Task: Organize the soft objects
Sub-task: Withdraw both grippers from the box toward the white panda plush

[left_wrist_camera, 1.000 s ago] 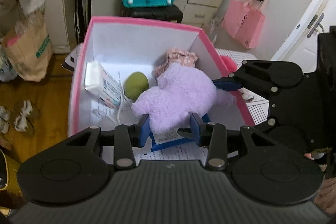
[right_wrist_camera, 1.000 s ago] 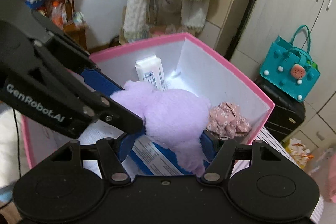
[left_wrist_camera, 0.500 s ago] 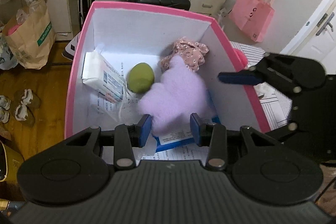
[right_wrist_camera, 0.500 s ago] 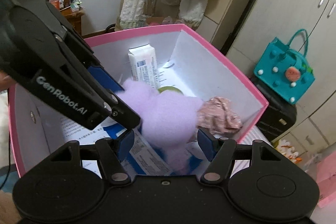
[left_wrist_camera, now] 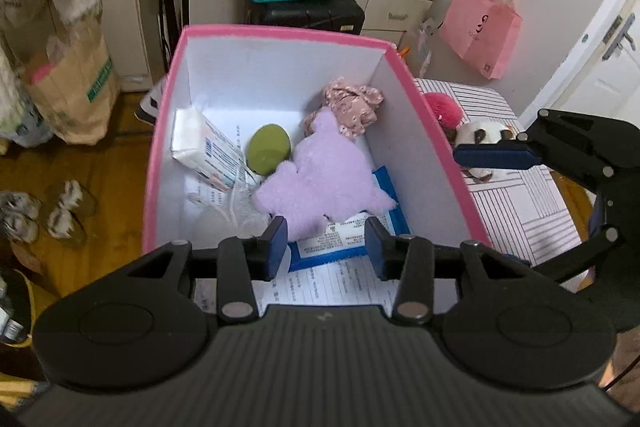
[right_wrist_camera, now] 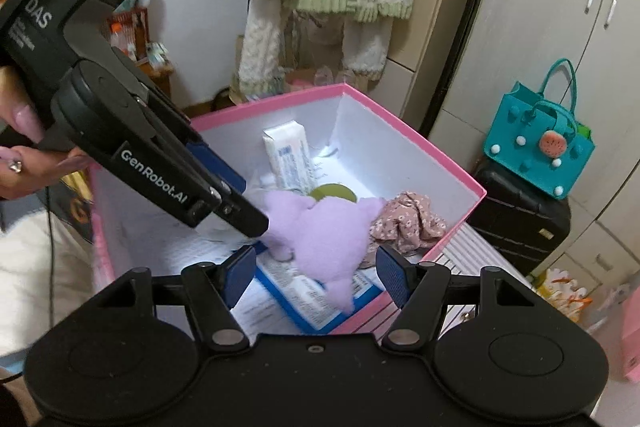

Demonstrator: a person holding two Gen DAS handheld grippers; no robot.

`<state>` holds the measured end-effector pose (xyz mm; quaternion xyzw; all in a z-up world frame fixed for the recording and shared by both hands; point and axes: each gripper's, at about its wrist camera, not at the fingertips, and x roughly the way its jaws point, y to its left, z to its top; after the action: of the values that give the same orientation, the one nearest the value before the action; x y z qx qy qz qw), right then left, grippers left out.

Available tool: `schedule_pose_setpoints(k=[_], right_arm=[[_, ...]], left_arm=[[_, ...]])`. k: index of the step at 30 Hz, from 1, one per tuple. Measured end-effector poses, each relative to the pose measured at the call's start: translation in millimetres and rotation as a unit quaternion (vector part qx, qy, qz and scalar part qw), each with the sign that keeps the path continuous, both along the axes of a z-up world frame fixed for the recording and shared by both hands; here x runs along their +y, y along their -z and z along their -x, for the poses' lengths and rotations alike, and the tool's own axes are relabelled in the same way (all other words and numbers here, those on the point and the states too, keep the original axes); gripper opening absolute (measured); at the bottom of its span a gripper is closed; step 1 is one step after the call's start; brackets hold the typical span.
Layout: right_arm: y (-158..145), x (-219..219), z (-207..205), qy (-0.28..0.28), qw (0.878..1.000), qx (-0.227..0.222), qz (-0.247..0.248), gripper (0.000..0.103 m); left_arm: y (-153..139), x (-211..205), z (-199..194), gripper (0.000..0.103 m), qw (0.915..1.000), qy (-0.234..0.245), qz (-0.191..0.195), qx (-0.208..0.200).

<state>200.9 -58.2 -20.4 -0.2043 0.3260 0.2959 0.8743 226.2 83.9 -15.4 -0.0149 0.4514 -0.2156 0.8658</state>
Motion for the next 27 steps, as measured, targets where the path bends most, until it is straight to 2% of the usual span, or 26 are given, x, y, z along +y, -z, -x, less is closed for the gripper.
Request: schedule_pose_setpoints(k=[6,13,16,23,27], right_arm=[[-18,-13,27,-0.006,0.999,0.019,-0.050,0.071],[-41,-22,61,-0.019,0.996,0.020,-0.087,0.071],[-51,-29,76,-0.024,0.994,0.020,-0.102,0.071],[-64,-39,111,-0.033,0.993,0.013,-0.112,0.071],[-67,-45,133,-0.035,0.994,-0.007,-0.104,0.071]], left_arm=[[-28,-2,33,0.048,0.9995,0.012,-0.021,-0.022],[-54,-5,78,0.048,0.9977,0.036,-0.045,-0.035],[-63,-9,98,0.048,0.9951,0.048,-0.066,-0.056],[-78,-18,136,0.051,0.9901,0.069,-0.093,-0.079],[-80,-25,154,0.054,0.9890,0.088,-0.091,-0.076]])
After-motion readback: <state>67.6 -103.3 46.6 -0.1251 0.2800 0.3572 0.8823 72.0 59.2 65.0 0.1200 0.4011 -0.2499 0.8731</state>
